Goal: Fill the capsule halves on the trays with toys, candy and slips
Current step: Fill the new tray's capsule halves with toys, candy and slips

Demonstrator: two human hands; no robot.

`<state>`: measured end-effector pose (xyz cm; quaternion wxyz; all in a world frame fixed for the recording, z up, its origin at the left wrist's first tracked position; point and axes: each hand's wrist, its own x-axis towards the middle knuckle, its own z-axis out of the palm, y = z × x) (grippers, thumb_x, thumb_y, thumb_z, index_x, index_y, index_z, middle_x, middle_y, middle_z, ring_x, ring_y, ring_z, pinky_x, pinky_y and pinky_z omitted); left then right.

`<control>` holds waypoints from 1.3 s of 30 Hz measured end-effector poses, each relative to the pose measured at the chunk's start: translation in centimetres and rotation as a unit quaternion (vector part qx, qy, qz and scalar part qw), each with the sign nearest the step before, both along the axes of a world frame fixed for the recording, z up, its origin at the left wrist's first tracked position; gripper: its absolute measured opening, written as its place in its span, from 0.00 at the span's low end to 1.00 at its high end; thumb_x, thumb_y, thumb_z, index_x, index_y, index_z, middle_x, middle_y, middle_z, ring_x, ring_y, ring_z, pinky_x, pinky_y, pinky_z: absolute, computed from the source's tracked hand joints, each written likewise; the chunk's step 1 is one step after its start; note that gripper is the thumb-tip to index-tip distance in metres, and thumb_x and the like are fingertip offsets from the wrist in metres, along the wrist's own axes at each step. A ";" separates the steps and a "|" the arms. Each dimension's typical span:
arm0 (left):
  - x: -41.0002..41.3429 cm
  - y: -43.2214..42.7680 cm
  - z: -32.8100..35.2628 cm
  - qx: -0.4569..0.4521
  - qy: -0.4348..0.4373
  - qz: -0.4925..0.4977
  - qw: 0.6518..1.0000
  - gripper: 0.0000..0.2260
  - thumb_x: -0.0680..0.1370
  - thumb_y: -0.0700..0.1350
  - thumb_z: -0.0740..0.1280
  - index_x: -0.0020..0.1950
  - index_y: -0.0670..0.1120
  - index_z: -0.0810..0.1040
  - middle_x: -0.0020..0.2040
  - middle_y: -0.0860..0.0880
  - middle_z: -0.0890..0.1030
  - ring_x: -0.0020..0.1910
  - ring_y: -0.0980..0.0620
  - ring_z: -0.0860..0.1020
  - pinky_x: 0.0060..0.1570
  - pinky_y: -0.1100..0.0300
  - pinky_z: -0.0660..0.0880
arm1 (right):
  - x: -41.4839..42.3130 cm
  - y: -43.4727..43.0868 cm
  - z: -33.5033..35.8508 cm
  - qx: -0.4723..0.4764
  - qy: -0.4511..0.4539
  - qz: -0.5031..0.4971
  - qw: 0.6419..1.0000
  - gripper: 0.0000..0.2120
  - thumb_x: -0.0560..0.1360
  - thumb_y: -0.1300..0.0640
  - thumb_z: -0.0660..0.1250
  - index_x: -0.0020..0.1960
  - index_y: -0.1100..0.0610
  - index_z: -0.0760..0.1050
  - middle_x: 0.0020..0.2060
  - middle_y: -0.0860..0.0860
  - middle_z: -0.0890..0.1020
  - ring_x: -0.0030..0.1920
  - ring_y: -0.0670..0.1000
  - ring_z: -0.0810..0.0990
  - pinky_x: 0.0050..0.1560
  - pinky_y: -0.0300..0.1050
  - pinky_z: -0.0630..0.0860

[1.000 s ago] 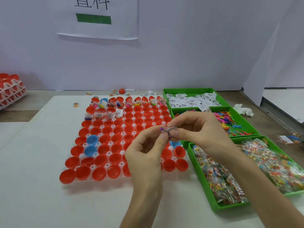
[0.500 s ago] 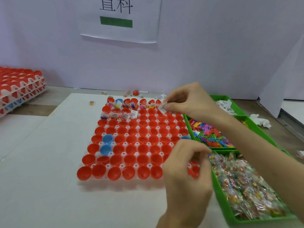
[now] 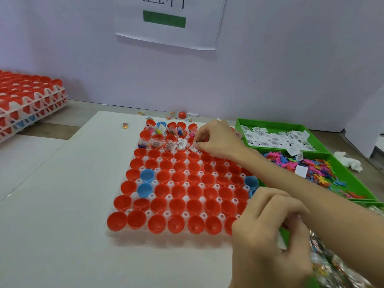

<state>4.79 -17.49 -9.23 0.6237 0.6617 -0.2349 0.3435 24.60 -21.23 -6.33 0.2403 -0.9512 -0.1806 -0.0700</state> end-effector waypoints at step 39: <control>0.2 0.4 0.0 0.002 0.032 0.013 0.999 0.12 0.66 0.24 0.70 0.38 0.40 0.80 0.41 0.49 0.79 0.38 0.58 0.76 0.37 0.70 0.72 | 0.9 0.3 2.0 -0.078 0.039 0.020 0.996 0.07 0.69 0.54 0.79 0.46 0.51 0.84 0.36 0.38 0.77 0.41 0.42 0.79 0.45 0.42 0.78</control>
